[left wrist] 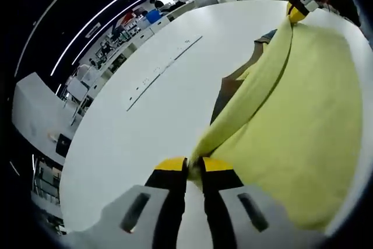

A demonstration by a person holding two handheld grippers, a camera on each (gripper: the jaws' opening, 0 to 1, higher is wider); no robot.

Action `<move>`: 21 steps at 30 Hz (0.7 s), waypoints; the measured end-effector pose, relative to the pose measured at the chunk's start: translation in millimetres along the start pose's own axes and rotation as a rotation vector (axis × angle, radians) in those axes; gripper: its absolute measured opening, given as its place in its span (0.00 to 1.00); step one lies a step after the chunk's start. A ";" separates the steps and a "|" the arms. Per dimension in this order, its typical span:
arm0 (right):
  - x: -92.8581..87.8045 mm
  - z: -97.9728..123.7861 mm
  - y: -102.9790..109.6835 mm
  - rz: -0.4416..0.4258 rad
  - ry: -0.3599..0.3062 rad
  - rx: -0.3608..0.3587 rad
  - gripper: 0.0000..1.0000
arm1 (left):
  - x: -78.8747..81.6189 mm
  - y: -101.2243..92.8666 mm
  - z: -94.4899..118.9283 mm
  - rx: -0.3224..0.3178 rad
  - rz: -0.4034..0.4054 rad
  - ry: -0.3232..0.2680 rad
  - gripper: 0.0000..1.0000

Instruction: Fold the garment on the visible template until the final outline fits inside the template.

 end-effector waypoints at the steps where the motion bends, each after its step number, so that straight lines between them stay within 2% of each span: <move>1: -0.3 -0.7 -0.4 -0.001 0.000 0.001 0.01 | -0.1 0.6 -0.4 -0.001 0.003 -0.008 0.07; 10: -1.7 -3.9 -5.4 -0.030 -0.022 0.023 0.06 | -2.5 4.5 1.6 -0.038 0.056 -0.060 0.09; 15: 2.1 9.4 -9.2 -0.018 -0.056 0.016 0.18 | -5.2 9.7 9.0 -0.058 0.087 -0.080 0.12; 21: 6.4 21.4 -7.4 0.008 -0.102 0.020 0.23 | -13.0 6.9 17.9 -0.071 0.052 -0.100 0.12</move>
Point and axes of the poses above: the point that each gripper's makers call its tool centre point, and the gripper's own axes: z roughly backward along the fingers, y roughly to its left, x roughly out of its top, the point moved 2 cm from there along z, roughly backward along the fingers, and after that the axes turned 7 degrees about y, right-handed, at the moved point
